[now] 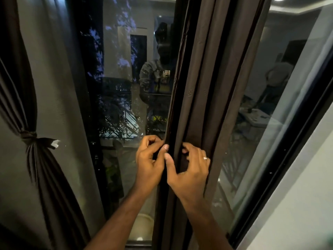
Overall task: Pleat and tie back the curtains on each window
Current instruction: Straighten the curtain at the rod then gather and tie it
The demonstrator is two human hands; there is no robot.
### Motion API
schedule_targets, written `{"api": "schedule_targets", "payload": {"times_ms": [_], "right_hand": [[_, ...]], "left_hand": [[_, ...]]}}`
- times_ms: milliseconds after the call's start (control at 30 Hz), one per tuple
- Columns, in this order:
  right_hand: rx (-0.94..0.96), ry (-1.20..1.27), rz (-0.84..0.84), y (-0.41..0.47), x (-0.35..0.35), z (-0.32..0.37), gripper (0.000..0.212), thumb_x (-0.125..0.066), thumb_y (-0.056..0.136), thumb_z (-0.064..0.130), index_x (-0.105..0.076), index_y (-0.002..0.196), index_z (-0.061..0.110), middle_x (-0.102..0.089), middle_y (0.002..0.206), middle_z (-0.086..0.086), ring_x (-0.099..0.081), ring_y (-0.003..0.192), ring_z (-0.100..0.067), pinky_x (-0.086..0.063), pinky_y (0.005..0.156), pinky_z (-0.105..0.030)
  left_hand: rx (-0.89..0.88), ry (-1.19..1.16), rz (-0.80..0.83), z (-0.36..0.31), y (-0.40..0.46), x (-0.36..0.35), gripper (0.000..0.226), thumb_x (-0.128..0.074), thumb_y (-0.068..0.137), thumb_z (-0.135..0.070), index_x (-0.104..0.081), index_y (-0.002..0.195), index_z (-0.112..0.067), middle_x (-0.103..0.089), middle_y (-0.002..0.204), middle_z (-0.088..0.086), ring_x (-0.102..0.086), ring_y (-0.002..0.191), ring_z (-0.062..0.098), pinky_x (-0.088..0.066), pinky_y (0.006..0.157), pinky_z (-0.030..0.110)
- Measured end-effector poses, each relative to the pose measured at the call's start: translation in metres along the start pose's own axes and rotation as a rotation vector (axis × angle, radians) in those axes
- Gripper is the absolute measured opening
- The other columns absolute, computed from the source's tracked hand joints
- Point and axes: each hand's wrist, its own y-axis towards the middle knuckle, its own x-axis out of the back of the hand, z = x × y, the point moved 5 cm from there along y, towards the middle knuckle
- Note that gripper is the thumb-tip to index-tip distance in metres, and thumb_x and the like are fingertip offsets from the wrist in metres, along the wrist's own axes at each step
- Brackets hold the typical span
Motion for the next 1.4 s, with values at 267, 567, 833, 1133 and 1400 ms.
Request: {"api": "schedule_targets", "payload": {"times_ms": [267, 567, 833, 1133, 1400], "right_hand": [[0.050, -0.115, -0.010, -0.033, -0.025, 0.002, 0.008, -0.067, 0.094, 0.010, -0.072, 0.088, 0.006, -0.063, 0.076, -0.005, -0.062, 0.067, -0.027, -0.051, 0.063, -0.045], [0.024, -0.151, 0.028, -0.039, -0.034, 0.007, 0.026, -0.052, 0.102, 0.018, -0.072, 0.091, 0.006, -0.064, 0.077, -0.005, -0.061, 0.069, -0.026, -0.049, 0.065, -0.045], [0.029, -0.036, 0.033, -0.037, -0.021, 0.005, 0.023, -0.053, 0.101, 0.014, -0.070, 0.086, 0.007, -0.064, 0.075, -0.003, -0.057, 0.070, -0.020, -0.045, 0.066, -0.038], [0.099, 0.116, 0.188, -0.031, -0.002, -0.019, 0.012, -0.060, 0.093, 0.006, -0.071, 0.087, 0.007, -0.062, 0.076, -0.003, -0.057, 0.073, -0.022, -0.046, 0.068, -0.045], [-0.282, 0.214, 0.022, -0.020, 0.035, -0.067, 0.043, -0.084, 0.084, 0.024, -0.059, 0.115, 0.008, -0.056, 0.112, -0.005, -0.057, 0.099, -0.019, -0.053, 0.088, -0.036]], "left_hand": [[0.034, -0.088, 0.012, 0.002, 0.000, 0.025, 0.019, -0.081, 0.080, 0.000, -0.077, 0.092, -0.014, -0.073, 0.083, -0.003, -0.070, 0.076, 0.007, -0.055, 0.071, 0.022], [-0.024, -0.084, 0.067, -0.005, -0.009, 0.023, 0.014, -0.073, 0.086, 0.006, -0.077, 0.091, -0.007, -0.072, 0.096, -0.001, -0.070, 0.093, 0.010, -0.054, 0.081, 0.020], [-0.065, 0.020, -0.030, -0.024, -0.021, 0.023, 0.010, -0.072, 0.086, 0.007, -0.076, 0.089, -0.001, -0.073, 0.091, 0.000, -0.070, 0.088, 0.005, -0.054, 0.079, 0.019], [-0.099, 0.165, -0.114, -0.040, -0.028, 0.002, 0.008, -0.076, 0.086, -0.006, -0.073, 0.082, 0.000, -0.071, 0.082, 0.004, -0.068, 0.076, 0.013, -0.055, 0.069, 0.031], [-0.118, 0.311, -0.161, -0.041, -0.034, -0.007, 0.006, -0.077, 0.087, -0.005, -0.073, 0.085, -0.001, -0.071, 0.084, 0.003, -0.067, 0.077, 0.015, -0.056, 0.068, 0.037]]}}
